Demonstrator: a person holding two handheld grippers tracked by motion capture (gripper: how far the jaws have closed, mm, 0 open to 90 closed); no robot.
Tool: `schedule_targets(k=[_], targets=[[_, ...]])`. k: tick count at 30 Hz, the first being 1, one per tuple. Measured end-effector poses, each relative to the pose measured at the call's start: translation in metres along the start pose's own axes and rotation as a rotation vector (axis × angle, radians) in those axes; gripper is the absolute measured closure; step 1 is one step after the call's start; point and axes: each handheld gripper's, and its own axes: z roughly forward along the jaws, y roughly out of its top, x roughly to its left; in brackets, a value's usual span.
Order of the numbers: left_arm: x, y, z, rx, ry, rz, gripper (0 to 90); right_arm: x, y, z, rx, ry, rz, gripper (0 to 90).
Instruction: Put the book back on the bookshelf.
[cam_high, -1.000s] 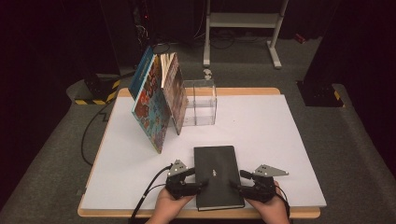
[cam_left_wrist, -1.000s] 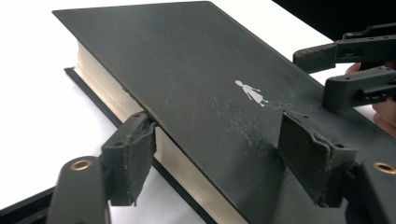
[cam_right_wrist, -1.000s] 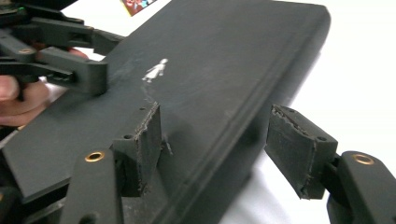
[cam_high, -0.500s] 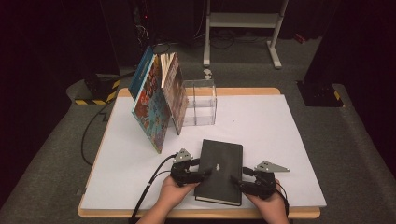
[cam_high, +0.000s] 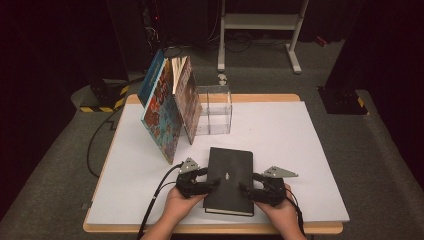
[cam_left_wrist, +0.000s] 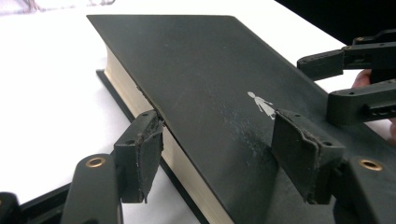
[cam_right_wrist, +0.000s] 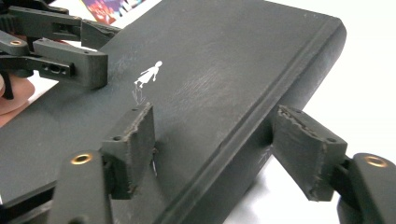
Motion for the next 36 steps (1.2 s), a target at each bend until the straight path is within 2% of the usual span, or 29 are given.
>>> schedule_targets(k=[1,3,8,10,12,14,23,25,27,28,29,33,36], targets=[[-0.001,0.002,-0.001,-0.006,0.003,0.006,34.4,0.0,-0.001,-0.002,-0.003,0.008,0.009,30.9],[-0.005,0.006,-0.004,-0.011,0.008,0.024,34.0,0.0,-0.002,-0.006,-0.007,0.005,-0.008,31.6],[-0.005,0.012,-0.006,-0.024,0.001,0.026,35.4,-0.003,-0.005,-0.01,-0.02,0.022,0.012,31.0],[-0.002,0.012,-0.005,-0.024,-0.017,0.013,38.2,-0.003,-0.005,-0.011,-0.022,0.022,0.013,31.3],[0.002,0.011,-0.002,-0.005,-0.029,0.011,40.3,-0.003,-0.006,-0.011,-0.02,0.027,0.018,31.3],[0.006,0.008,0.0,0.007,-0.052,-0.009,40.6,-0.003,-0.006,-0.01,-0.017,0.026,0.014,31.1],[0.003,0.004,-0.003,-0.037,-0.052,0.005,41.9,-0.003,-0.005,-0.002,-0.014,0.049,0.048,25.6],[0.001,0.005,-0.004,-0.062,-0.065,0.004,42.9,-0.004,-0.004,-0.002,-0.017,0.055,0.058,25.4],[0.0,0.005,-0.004,-0.069,-0.115,-0.002,44.0,-0.005,-0.004,-0.003,-0.028,0.062,0.062,25.6],[-0.004,0.005,-0.002,-0.065,-0.133,0.008,43.9,-0.005,-0.004,-0.003,-0.031,0.064,0.065,25.8],[-0.005,0.005,-0.002,-0.064,-0.127,0.018,42.7,-0.005,-0.004,-0.004,-0.032,0.065,0.067,25.8],[-0.003,0.005,-0.003,-0.057,-0.14,0.011,42.9,-0.005,-0.004,-0.004,-0.031,0.065,0.062,25.7],[-0.001,0.004,-0.008,-0.055,-0.138,0.027,43.6,-0.006,-0.005,-0.005,-0.03,0.066,0.064,25.7]])
